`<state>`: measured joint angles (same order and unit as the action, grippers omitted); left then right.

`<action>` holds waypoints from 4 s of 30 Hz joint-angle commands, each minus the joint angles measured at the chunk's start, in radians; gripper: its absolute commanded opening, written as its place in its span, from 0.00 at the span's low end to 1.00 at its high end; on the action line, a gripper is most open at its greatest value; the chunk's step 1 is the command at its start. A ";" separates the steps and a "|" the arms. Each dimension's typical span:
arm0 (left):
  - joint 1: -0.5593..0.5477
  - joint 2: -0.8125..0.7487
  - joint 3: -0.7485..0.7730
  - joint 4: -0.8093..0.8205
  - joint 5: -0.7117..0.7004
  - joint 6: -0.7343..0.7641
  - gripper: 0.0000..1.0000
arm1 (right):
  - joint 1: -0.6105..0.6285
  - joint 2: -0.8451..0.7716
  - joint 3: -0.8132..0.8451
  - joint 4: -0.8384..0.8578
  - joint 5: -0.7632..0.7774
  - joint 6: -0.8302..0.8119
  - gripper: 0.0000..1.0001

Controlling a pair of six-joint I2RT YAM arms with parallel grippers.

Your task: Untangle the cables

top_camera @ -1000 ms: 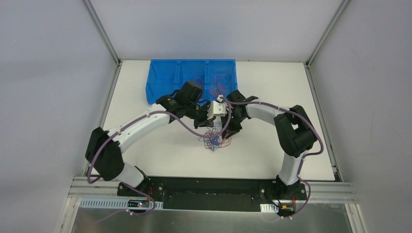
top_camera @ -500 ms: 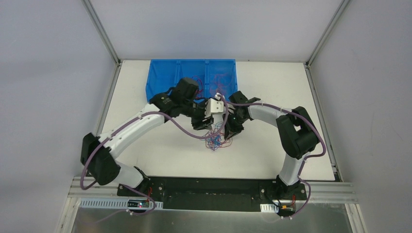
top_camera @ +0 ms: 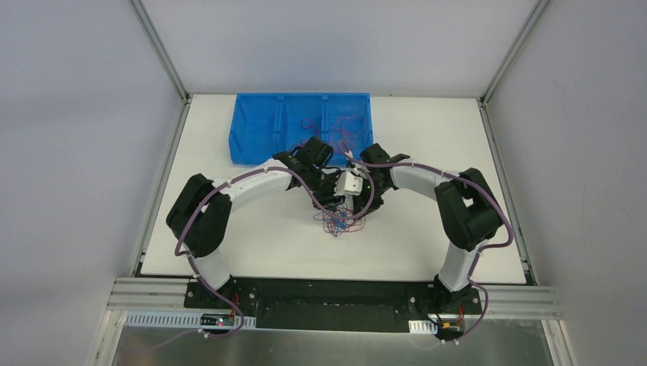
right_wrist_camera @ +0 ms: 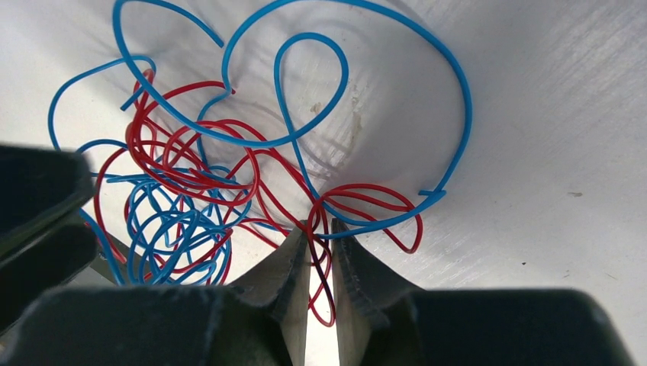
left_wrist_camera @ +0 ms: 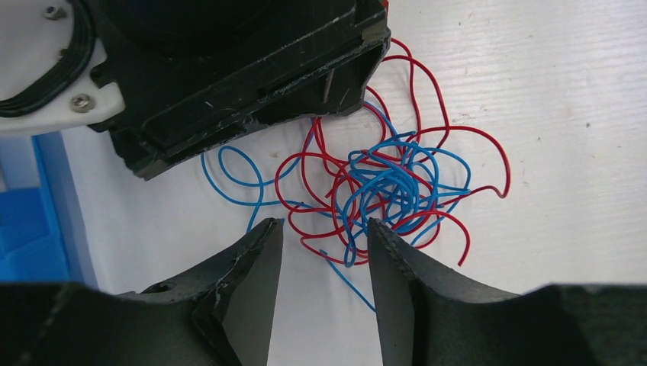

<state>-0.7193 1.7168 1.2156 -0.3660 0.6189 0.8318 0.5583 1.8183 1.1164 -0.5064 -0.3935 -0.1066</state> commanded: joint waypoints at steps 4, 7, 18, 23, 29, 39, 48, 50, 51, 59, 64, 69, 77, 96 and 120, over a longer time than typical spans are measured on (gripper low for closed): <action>-0.013 0.063 0.029 0.033 0.043 0.084 0.47 | 0.005 0.006 0.005 -0.064 0.049 -0.031 0.19; -0.019 0.083 0.040 0.041 0.039 0.080 0.39 | 0.007 0.014 0.008 -0.063 0.051 -0.029 0.18; -0.047 -0.262 0.058 0.012 0.065 -0.219 0.00 | 0.006 0.027 -0.012 -0.044 0.123 -0.056 0.06; 0.009 -0.434 0.179 -0.013 0.037 -0.381 0.00 | 0.005 0.021 -0.022 -0.051 0.162 -0.075 0.00; 0.140 -0.465 0.457 -0.036 0.033 -0.545 0.00 | -0.001 0.009 -0.052 -0.076 0.202 -0.114 0.00; 0.267 -0.356 0.915 0.066 -0.140 -0.679 0.00 | -0.022 -0.015 -0.097 -0.091 0.243 -0.190 0.00; 0.277 -0.349 0.942 0.101 -0.133 -0.794 0.00 | -0.028 -0.141 -0.111 -0.134 0.188 -0.274 0.17; 0.277 -0.384 0.843 0.102 -0.112 -0.826 0.00 | -0.033 -0.228 -0.099 -0.159 0.133 -0.292 0.42; 0.277 -0.398 0.796 0.102 -0.110 -0.869 0.00 | -0.036 -0.276 -0.085 -0.181 0.102 -0.304 0.53; 0.277 -0.449 0.592 0.123 -0.065 -1.060 0.00 | -0.082 -0.663 0.014 -0.142 -0.140 -0.324 0.95; 0.277 -0.440 0.540 0.184 -0.034 -1.213 0.00 | -0.068 -0.763 -0.030 0.302 -0.208 -0.039 1.00; 0.273 -0.416 0.515 0.234 0.005 -1.316 0.00 | 0.029 -0.677 0.020 0.535 -0.177 0.104 1.00; 0.267 -0.402 0.511 0.253 0.009 -1.327 0.00 | 0.125 -0.466 0.144 0.739 -0.120 0.161 0.99; 0.336 -0.385 0.634 0.190 -0.274 -1.116 0.00 | 0.167 -0.477 -0.021 0.704 -0.070 0.014 0.00; 0.701 0.104 0.617 -0.026 -0.398 -0.828 0.00 | 0.048 -0.597 -0.067 0.483 -0.176 0.162 0.00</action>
<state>-0.0238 1.7512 1.7943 -0.4259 0.1402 0.0006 0.6205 1.2263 0.9710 -0.0235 -0.5251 -0.0216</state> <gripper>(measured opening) 0.010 0.011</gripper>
